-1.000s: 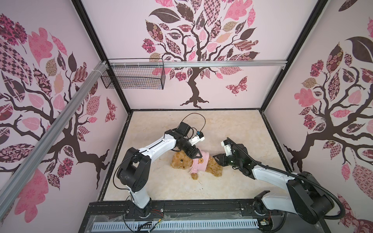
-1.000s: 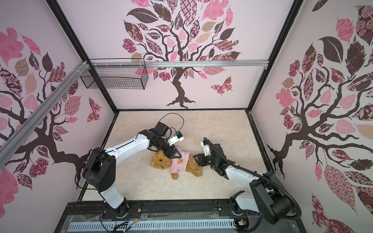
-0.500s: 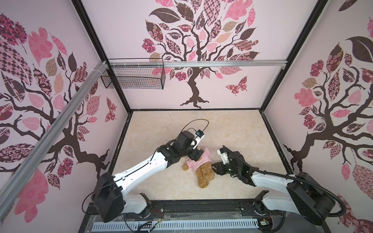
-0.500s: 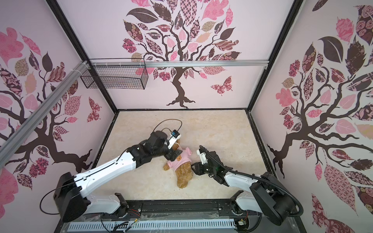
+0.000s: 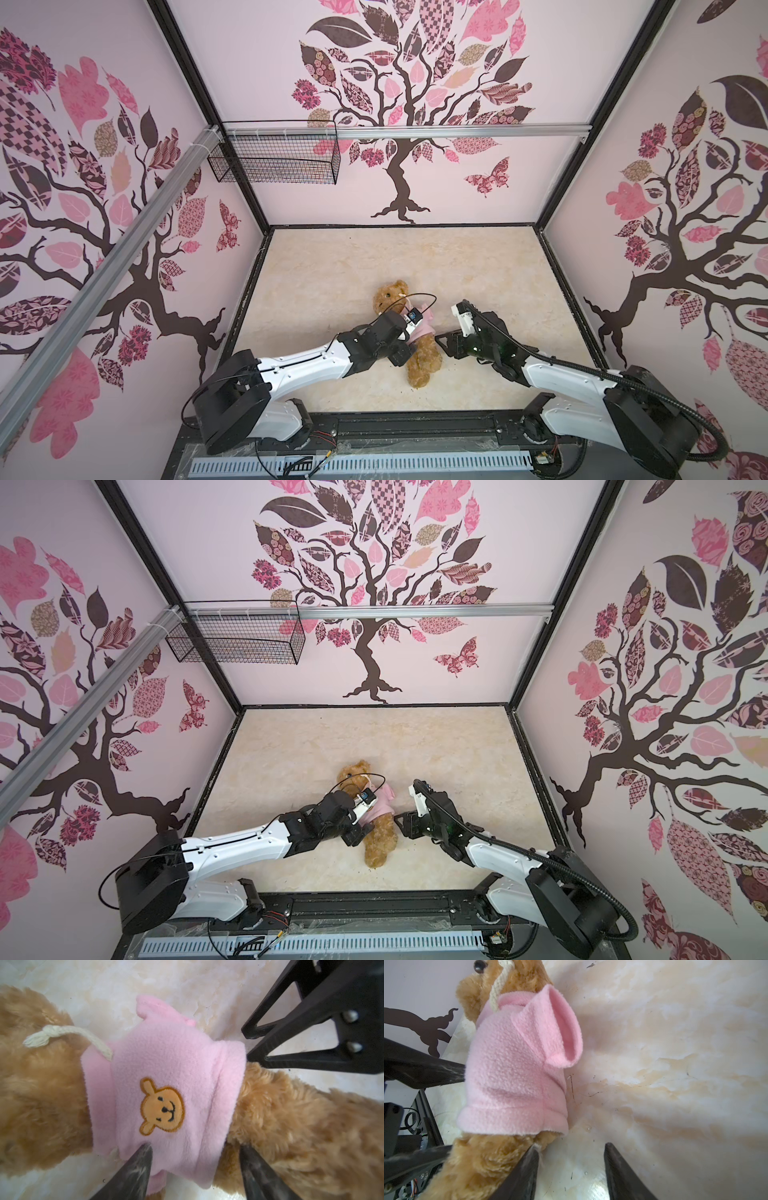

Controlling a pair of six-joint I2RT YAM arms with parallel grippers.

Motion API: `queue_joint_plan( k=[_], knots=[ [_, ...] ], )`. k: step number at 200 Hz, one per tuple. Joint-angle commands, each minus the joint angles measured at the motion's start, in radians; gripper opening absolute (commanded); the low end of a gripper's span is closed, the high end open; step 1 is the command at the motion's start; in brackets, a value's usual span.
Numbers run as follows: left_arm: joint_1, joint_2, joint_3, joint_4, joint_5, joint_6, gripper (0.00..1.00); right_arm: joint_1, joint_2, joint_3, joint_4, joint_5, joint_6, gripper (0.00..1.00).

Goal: Dress the teddy bear

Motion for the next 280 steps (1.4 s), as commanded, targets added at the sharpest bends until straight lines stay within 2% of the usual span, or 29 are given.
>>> queue_joint_plan(
  k=[1,17,45,62,83,105,137,159,203,257,280],
  knots=[
    [-0.002,0.031,-0.005,0.083,-0.043,0.010,0.58,0.000,-0.017,0.041,-0.034,0.023,-0.019,0.56],
    [-0.002,0.042,0.002,0.084,-0.051,0.011,0.49,0.000,-0.039,0.055,-0.068,0.047,-0.034,0.57],
    [-0.002,0.038,-0.006,0.102,-0.047,0.012,0.28,0.000,-0.085,0.064,-0.104,0.094,-0.066,0.59],
    [-0.002,0.030,-0.013,0.120,-0.046,0.013,0.18,0.001,-0.115,0.066,-0.100,0.087,-0.094,0.61],
    [-0.002,0.023,-0.023,0.147,-0.047,0.009,0.00,0.003,-0.153,0.056,-0.050,0.069,-0.129,0.63],
    [-0.002,0.012,-0.028,0.171,-0.037,-0.014,0.00,0.029,-0.185,0.038,0.018,0.066,-0.196,0.68],
    [-0.002,-0.010,-0.024,0.178,-0.011,-0.044,0.00,0.144,-0.177,0.041,0.055,0.197,-0.358,0.76],
    [-0.002,-0.031,-0.031,0.174,0.000,-0.042,0.00,0.162,-0.125,0.044,0.098,0.257,-0.391,0.77],
    [-0.002,-0.059,-0.041,0.170,0.012,-0.041,0.00,0.172,-0.004,0.071,0.159,0.241,-0.471,0.79],
    [-0.002,-0.059,-0.038,0.173,0.025,-0.058,0.00,0.200,-0.007,0.013,0.229,0.193,-0.519,0.83],
    [-0.002,-0.051,-0.034,0.176,0.044,-0.063,0.00,0.204,0.028,0.003,0.273,0.182,-0.508,0.89]
  ],
)
